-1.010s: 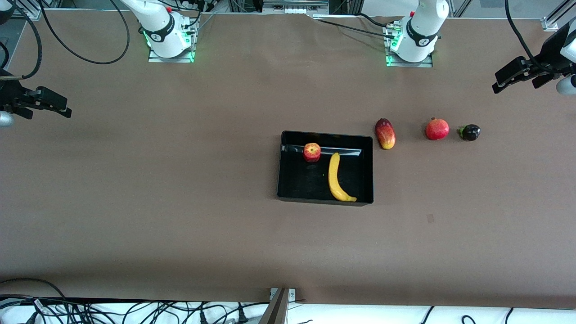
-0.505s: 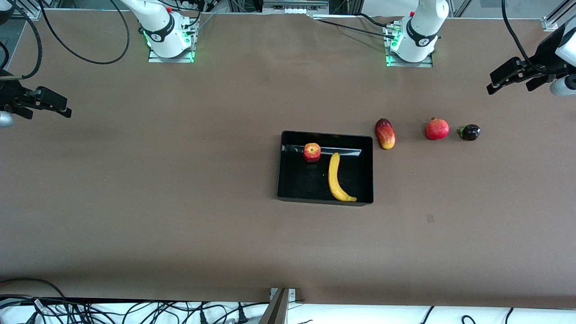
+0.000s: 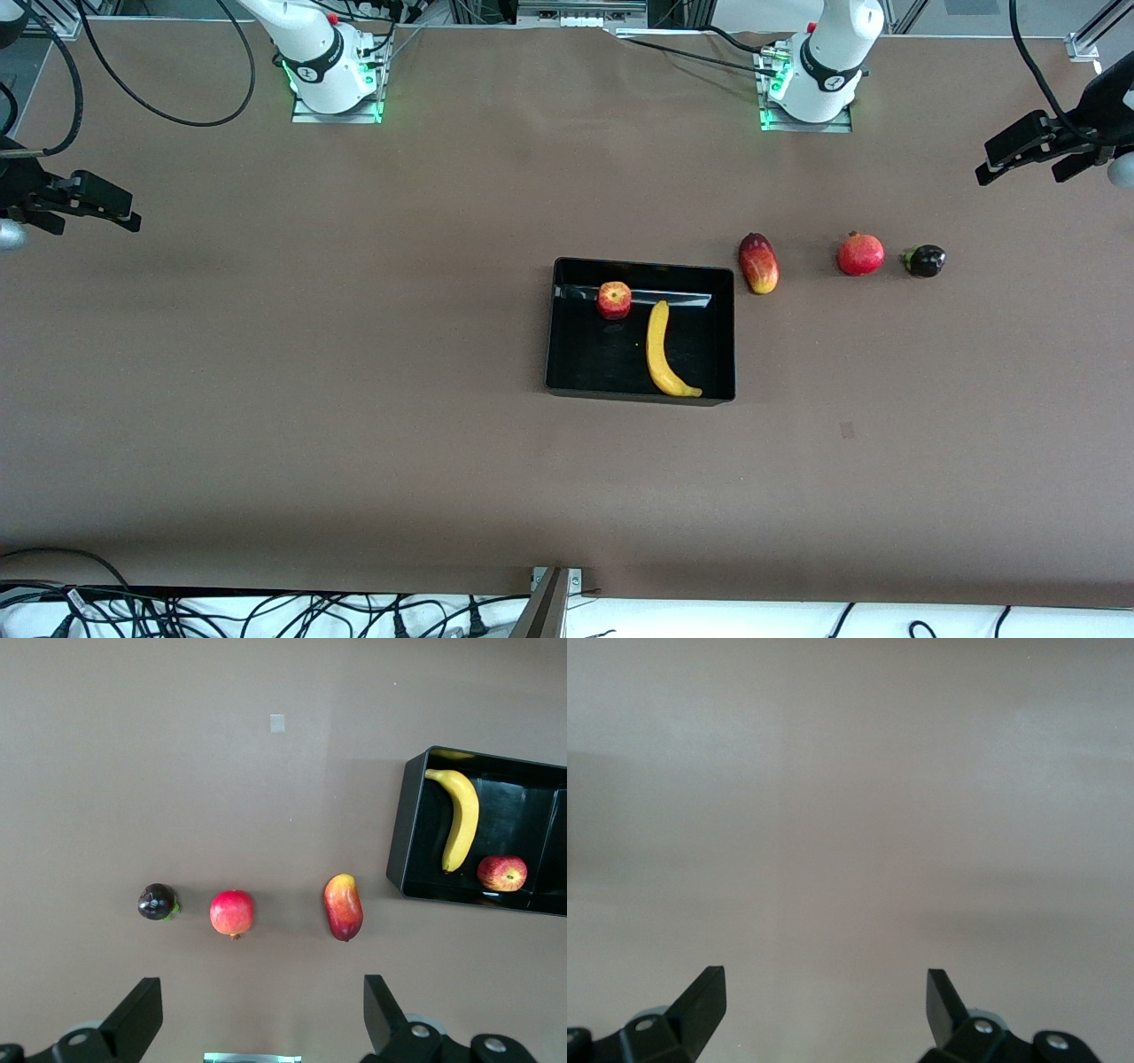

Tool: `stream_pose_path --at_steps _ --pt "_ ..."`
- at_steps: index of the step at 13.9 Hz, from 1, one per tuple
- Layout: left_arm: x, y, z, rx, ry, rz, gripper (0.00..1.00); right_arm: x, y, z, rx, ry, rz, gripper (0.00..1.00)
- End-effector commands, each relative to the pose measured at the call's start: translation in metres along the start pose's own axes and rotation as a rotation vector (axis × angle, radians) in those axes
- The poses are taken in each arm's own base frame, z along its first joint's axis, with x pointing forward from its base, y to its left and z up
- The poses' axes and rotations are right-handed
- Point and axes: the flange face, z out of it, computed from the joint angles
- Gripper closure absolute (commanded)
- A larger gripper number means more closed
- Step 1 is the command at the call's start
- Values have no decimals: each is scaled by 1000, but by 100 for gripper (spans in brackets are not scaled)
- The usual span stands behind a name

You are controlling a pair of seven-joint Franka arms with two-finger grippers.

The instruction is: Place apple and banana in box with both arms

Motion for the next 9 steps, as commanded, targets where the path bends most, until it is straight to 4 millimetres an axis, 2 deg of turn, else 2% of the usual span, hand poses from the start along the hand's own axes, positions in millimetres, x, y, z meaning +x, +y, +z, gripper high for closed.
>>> stream_pose_path --at_steps 1,9 --pt "2 8 -6 49 18 46 0 0 2 -3 3 6 4 0" --pt "4 2 -7 60 24 39 0 0 2 -3 3 6 4 0"
